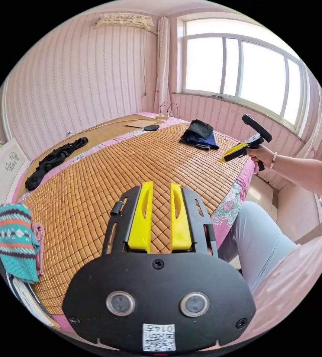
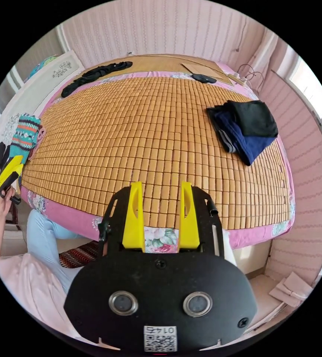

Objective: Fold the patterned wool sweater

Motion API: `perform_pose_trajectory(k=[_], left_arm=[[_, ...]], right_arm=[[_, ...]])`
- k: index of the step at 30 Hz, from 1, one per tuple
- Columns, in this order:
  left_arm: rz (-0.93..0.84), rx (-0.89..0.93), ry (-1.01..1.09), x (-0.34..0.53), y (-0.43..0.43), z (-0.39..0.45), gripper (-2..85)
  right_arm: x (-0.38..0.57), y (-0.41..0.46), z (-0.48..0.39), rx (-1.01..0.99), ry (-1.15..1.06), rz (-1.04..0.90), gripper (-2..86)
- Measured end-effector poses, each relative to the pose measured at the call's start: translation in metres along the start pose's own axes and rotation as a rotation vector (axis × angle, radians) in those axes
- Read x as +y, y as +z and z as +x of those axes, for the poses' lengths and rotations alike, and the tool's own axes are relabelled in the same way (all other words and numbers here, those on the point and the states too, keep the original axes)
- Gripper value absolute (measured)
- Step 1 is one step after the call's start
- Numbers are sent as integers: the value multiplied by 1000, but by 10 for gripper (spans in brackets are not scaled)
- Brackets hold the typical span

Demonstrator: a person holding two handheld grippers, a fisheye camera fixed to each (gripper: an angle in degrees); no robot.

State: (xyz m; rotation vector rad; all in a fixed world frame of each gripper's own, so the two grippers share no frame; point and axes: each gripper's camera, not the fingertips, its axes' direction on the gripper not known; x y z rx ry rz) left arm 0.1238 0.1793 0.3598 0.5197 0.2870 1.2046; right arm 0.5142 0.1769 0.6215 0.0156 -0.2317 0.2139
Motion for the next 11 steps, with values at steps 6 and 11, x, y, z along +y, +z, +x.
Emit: perform_pose_trajectory(k=[6,11], left_arm=[[-49,99,170,-147,128,44,78],[-87,161,260,-289,259,96,83]], right_arm=[[-16,7,114,-8,207,130,135],[-68,13,189,-46,330,209,114]])
